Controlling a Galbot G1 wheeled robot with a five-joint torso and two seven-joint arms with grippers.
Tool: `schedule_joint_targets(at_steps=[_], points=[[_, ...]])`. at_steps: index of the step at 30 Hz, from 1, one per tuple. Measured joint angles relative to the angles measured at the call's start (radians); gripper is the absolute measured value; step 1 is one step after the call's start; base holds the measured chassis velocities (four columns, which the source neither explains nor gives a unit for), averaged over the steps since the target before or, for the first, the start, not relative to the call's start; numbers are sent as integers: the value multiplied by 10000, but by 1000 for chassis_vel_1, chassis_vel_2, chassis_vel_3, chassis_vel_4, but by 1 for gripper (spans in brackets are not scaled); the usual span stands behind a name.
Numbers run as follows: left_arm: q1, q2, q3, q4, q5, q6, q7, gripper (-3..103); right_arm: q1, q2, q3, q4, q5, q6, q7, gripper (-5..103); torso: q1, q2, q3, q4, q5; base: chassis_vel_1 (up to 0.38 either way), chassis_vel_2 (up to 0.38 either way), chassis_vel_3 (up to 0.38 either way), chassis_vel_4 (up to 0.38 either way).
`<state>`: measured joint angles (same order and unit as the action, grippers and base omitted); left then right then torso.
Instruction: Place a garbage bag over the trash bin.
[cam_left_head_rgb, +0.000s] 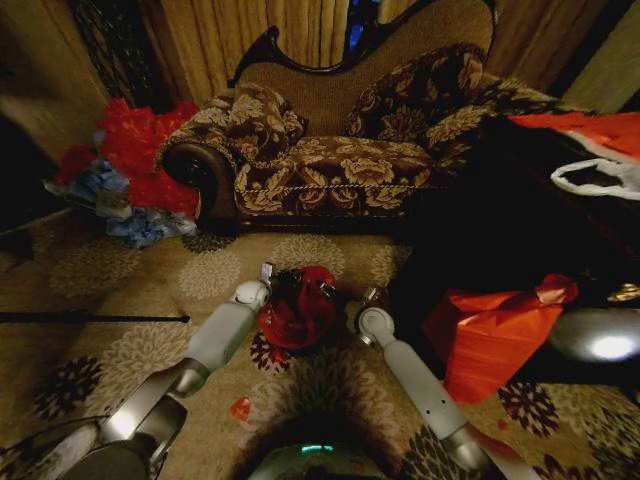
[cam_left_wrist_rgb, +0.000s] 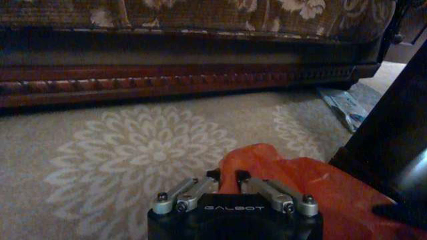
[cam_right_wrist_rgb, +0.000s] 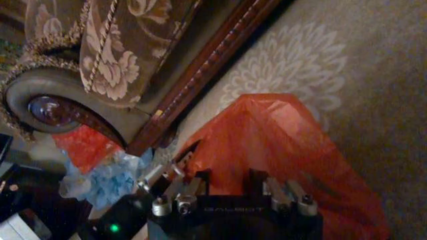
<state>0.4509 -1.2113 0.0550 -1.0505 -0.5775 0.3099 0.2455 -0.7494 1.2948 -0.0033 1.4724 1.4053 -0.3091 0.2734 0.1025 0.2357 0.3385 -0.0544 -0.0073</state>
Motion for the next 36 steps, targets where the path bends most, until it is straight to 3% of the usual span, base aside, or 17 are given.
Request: schedule_joint_targets(at_steps=[2,4,5,7,11,23,27,28,36], points=[[10,-8,-3,-12,9,-1,-9,12,-38,-32,-5,4,-69,5,-29,29,0,0,0,0,1,0,0,0,0],[29,-18,-5,-28,23,-14,-20,1,-94,-86,-1,6,-124,11,-52,19,-1,0,-1,3,1,0,0,0,0],[29,-18,-5,-28,23,-14,-20,1,-94,-86,-1,6,-124,11,-52,19,-1,0,-1,3,1,0,0,0,0],[49,-33,1,-29,41,-53,-26,0,-150,-132,20,29,-173,40,-120,8,-1,0,-1,2,0,0,0,0,0],[81,-26,14,-29,58,-80,-24,0,-325,-232,38,208,-186,52,-143,1,-1,0,-1,-2,0,0,0,0,0],[24,-88,-2,37,-54,-60,-38,0,-650,-363,95,423,-233,35,-249,0,-1,1,0,0,-2,0,0,0,0],[-133,-132,-13,66,-351,117,-341,0,-650,-360,118,269,-225,50,-98,0,7,-6,10,5,9,0,0,0,0],[-185,-160,-12,66,-462,179,-452,0,-613,-363,170,264,-182,84,-35,0,7,-6,8,8,-5,0,0,0,0],[-458,-259,-28,282,-774,482,-861,0,-681,-500,217,311,-33,150,69,0,3,-5,3,0,3,0,0,0,0]])
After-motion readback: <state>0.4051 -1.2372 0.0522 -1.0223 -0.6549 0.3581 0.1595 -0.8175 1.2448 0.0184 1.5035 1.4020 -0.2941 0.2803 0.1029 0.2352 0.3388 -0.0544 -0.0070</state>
